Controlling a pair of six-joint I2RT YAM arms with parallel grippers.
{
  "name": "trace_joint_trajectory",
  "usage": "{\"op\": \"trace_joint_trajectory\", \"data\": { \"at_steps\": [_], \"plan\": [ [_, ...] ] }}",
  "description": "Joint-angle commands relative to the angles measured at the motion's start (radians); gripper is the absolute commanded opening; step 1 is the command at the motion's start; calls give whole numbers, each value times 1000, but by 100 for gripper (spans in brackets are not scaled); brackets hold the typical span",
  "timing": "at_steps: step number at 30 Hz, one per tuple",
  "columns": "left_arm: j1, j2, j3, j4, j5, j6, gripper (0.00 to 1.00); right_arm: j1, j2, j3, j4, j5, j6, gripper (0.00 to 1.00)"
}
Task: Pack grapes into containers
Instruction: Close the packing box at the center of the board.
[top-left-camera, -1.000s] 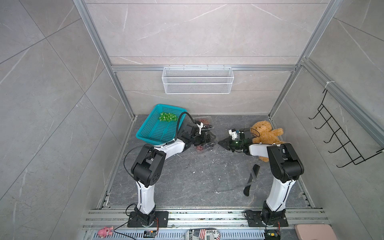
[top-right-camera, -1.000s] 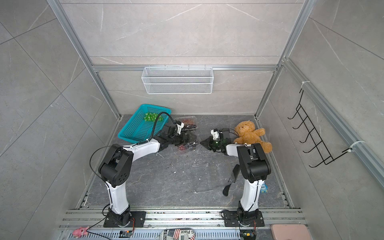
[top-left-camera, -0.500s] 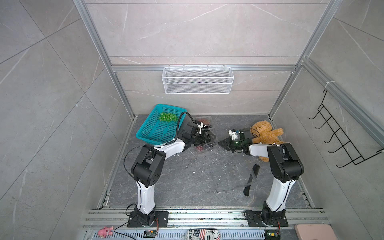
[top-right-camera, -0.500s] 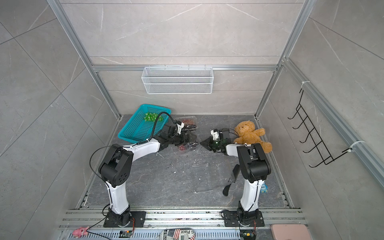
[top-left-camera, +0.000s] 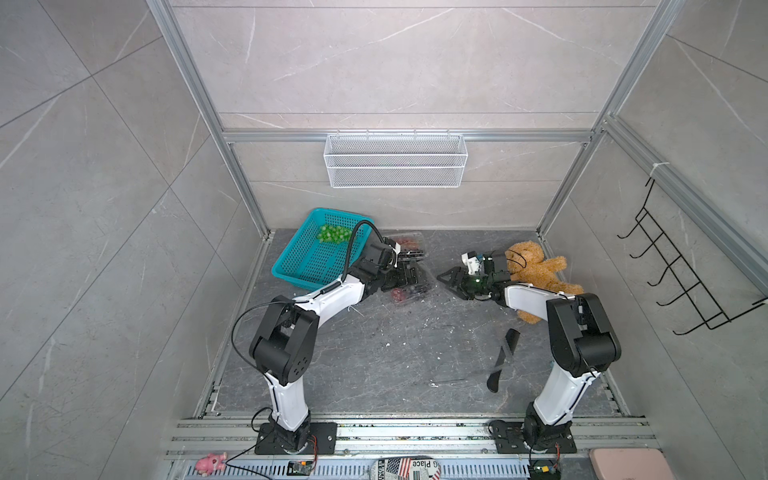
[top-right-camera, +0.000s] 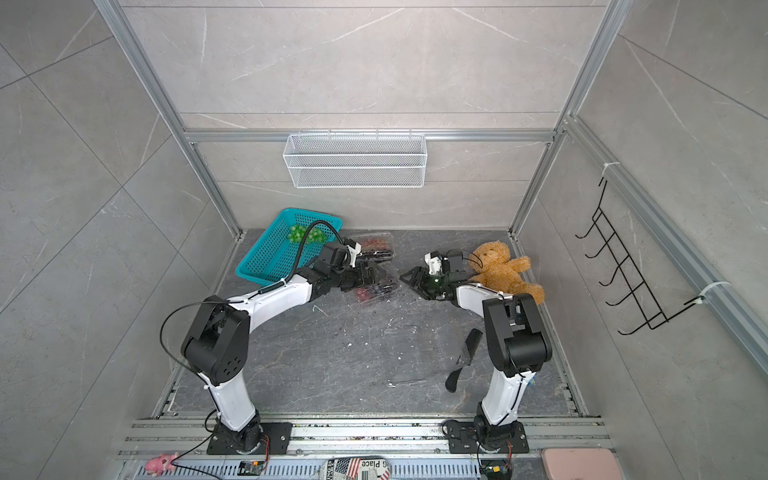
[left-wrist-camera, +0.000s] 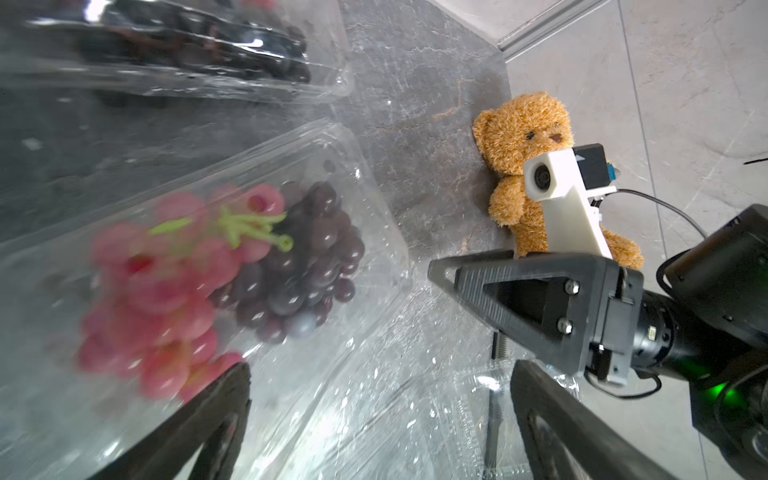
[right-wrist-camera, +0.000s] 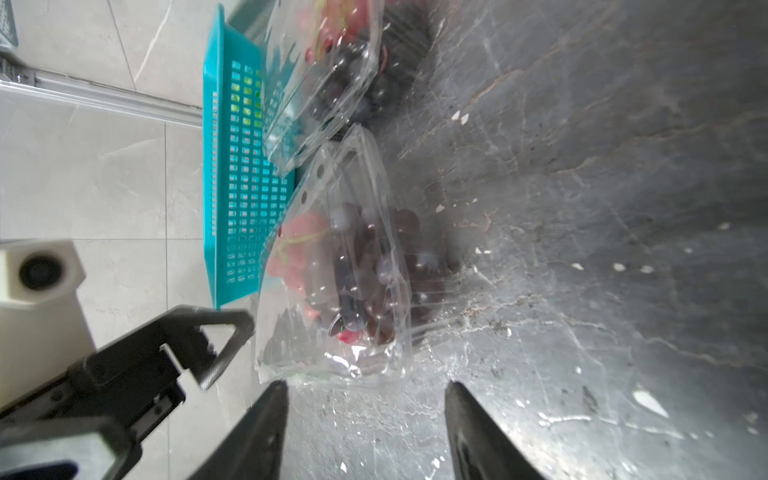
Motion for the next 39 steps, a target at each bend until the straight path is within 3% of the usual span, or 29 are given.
{"op": "trace_joint_trajectory", "data": {
  "at_steps": [1, 5, 11, 23, 31, 39],
  "plan": [
    [39, -62, -55, -45, -66, -21, 99, 12, -19, 56, -98, 55, -66, 81],
    [76, -59, -109, -8, -46, -82, 99, 45, -2, 116, -169, 108, -121, 93],
    [81, 27, -54, -20, -22, -114, 99, 82, 51, 209, -232, 153, -154, 99],
    [82, 179, 112, -26, 21, -113, 99, 115, 129, 335, -350, 250, -219, 85],
    [82, 236, 194, -52, 33, -98, 99, 116, 120, 319, -361, 243, -233, 75],
    [86, 278, 304, -150, 50, -28, 99, 114, 62, 260, -369, 269, -236, 71]
  ]
}}
